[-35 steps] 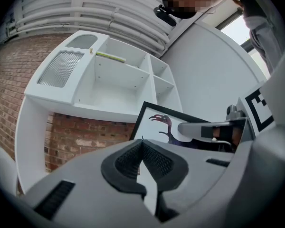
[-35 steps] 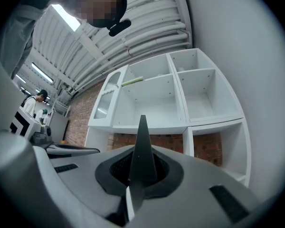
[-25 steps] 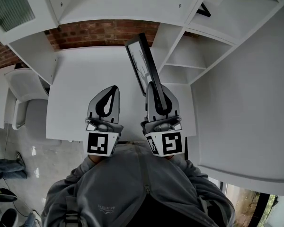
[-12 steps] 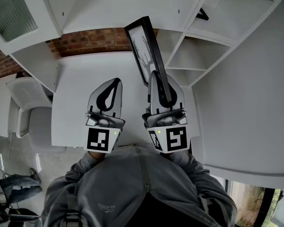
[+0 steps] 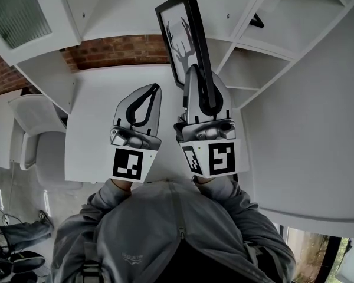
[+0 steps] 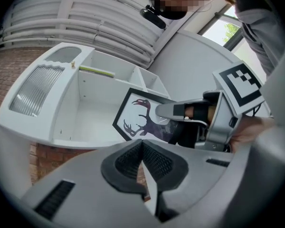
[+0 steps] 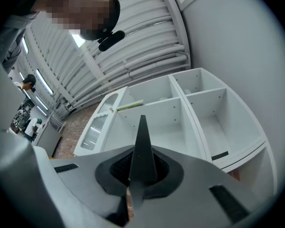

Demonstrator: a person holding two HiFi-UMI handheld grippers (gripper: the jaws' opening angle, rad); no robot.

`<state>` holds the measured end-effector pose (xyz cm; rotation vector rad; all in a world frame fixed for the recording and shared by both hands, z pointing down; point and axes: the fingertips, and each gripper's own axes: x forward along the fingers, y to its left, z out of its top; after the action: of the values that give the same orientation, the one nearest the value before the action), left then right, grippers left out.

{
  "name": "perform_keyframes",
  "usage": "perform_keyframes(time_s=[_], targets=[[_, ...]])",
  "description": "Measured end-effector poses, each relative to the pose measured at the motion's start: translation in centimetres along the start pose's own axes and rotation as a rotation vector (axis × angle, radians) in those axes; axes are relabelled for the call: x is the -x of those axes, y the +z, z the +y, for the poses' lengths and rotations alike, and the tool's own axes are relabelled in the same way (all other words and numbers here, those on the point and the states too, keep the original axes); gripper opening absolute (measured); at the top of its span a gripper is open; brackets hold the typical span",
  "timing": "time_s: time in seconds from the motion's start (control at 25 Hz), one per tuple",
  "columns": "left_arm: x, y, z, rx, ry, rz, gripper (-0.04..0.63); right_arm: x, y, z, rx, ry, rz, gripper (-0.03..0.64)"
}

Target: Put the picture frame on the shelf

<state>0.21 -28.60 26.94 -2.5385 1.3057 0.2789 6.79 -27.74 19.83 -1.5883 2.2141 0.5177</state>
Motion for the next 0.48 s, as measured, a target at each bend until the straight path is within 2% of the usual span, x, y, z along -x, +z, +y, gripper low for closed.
perform_keyframes(time_s=[0.2, 0.48], targets=[[-0.9, -0.2, 0.9, -0.046, -0.003, -0.001, 0.006, -1.4, 0.3, -0.6, -0.051, -0.016, -0.026, 0.032], [-2.6, -0.8, 2.1, -0.194, -0.021, 0.030, 0.008, -3.4, 0.1, -1.6, -0.176, -0.033, -0.040, 0.032]])
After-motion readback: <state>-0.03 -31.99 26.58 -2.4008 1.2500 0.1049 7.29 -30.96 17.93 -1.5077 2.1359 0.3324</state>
